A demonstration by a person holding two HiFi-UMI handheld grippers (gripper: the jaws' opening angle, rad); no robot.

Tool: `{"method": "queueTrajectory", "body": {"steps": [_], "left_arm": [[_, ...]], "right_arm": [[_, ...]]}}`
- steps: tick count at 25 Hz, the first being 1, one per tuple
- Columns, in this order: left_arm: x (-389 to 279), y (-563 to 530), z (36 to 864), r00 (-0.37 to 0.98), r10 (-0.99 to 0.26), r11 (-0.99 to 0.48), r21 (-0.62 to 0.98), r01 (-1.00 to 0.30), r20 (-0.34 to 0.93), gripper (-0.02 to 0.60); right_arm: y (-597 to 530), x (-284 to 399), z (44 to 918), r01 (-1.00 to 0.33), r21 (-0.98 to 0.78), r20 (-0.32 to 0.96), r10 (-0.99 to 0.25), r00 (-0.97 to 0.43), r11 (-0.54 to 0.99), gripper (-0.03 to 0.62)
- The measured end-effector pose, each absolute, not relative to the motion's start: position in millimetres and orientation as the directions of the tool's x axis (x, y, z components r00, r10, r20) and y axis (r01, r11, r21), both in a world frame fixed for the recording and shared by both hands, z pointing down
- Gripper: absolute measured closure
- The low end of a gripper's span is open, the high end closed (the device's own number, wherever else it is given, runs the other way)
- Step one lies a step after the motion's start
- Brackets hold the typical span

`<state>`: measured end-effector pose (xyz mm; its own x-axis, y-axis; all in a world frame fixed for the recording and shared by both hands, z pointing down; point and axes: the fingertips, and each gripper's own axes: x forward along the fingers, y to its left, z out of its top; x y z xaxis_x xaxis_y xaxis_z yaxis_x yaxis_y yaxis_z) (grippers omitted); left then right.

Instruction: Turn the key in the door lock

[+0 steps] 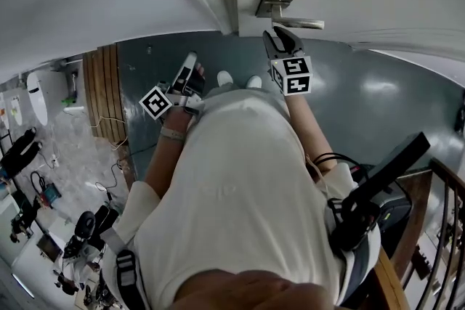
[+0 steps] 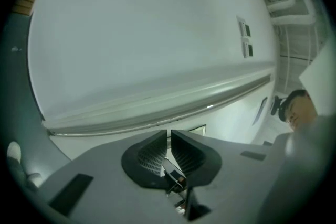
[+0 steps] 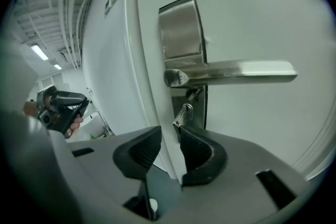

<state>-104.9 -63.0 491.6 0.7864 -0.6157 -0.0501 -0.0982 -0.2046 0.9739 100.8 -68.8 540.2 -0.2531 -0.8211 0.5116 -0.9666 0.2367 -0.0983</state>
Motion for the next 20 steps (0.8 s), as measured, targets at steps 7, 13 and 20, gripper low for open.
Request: {"method": "queueTrajectory", "body": {"steps": [7, 13, 20], "left_arm": [[-85.5, -67.0, 478.4, 0.895, -0.438, -0.4, 0.91, -0.111, -0.084, 0.572], [-82.8, -56.9, 461.6, 0.932, -0.347, -0.487, 0.87, -0.08, -0.108, 0.572], [-89.4, -47.5, 460.1, 0.939, -0.318, -0.476, 0.879, -0.04, -0.129, 0.572]], "right_arm": [[-62.0, 90.3, 523.3, -0.942, -0.252, 0.429, -0.847, -0.314, 0.222, 0.494], [-42.5, 49.2, 496.9, -0.875, -0.375, 0.347, -0.829, -0.438, 0.305, 0.494], [-22.5, 26.0, 485.0, -0.829, -0.429, 0.298, -0.81, -0.505, 0.359, 0.494]]}}
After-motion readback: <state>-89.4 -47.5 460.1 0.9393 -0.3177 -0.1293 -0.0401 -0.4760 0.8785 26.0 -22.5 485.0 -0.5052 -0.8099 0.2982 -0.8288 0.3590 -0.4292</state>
